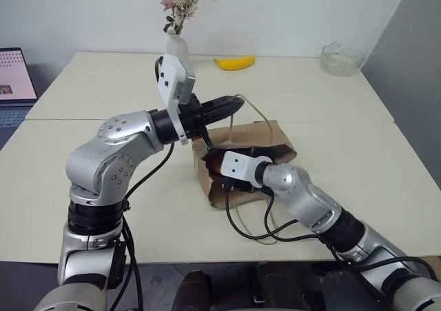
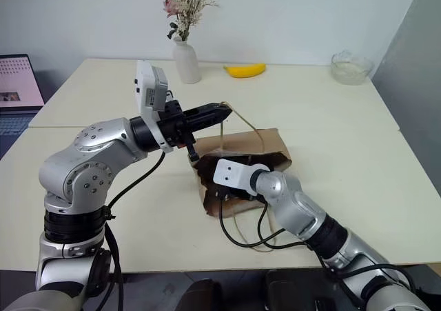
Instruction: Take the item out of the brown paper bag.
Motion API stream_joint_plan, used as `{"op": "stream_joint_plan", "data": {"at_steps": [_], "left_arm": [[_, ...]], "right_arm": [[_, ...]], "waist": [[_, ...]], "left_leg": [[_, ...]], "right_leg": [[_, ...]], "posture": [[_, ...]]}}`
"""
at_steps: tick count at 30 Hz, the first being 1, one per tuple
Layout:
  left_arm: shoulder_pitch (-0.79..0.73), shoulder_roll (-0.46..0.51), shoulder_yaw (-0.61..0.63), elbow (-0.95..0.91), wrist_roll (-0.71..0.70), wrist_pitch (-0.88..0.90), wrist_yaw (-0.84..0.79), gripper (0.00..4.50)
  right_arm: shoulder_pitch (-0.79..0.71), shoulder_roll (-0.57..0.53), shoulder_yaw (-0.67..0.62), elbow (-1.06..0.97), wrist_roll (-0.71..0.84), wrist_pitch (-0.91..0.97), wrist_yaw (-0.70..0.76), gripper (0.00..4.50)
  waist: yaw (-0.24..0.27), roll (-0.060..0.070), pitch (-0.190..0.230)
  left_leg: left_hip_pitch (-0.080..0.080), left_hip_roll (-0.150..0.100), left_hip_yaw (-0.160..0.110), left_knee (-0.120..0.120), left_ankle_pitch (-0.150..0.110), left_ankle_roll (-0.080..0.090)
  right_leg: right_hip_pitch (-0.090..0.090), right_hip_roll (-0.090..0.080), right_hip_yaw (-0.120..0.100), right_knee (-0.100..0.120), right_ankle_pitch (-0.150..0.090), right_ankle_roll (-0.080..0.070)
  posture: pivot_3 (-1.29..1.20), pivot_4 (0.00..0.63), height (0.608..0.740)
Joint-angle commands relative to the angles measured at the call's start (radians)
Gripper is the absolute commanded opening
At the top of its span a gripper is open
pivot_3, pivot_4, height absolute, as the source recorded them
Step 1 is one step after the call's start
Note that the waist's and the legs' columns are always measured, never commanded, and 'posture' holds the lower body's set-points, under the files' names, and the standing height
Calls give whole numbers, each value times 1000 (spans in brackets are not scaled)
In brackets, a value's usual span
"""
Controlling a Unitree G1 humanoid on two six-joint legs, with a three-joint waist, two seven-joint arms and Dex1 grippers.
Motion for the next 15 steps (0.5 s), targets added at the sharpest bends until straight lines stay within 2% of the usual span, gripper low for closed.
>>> {"op": "stream_joint_plan", "data": {"at_steps": [1,3,11,15], "left_arm": [[-3,2,8,-33,3,-24,1,0],[2,7,12,-32,9,-26,4,0],[10,11,-1,6,77,-67,17,0],[13,7,-10,25,106,-92,11,0]], "right_arm": [[-18,23,-24,-4,-14,-21,17,3882],[-14,26,-48,-32,-6,-19,33,3351],[20,-24,-218,-249,184,30,219,3305],[20,-120,-308,-350,318,69,358,3304]], "waist": [[0,0,0],[0,0,0],[1,0,0],[1,1,1]], "left_leg": [[0,0,0,0,0,0],[0,0,0,0,0,0],[0,0,0,0,0,0],[0,0,0,0,0,0]], "right_leg": [[0,0,0,0,0,0],[0,0,0,0,0,0],[0,0,0,0,0,0],[0,0,0,0,0,0]], "posture": [[0,150,740],[0,150,740],[0,150,740],[0,150,740]]}}
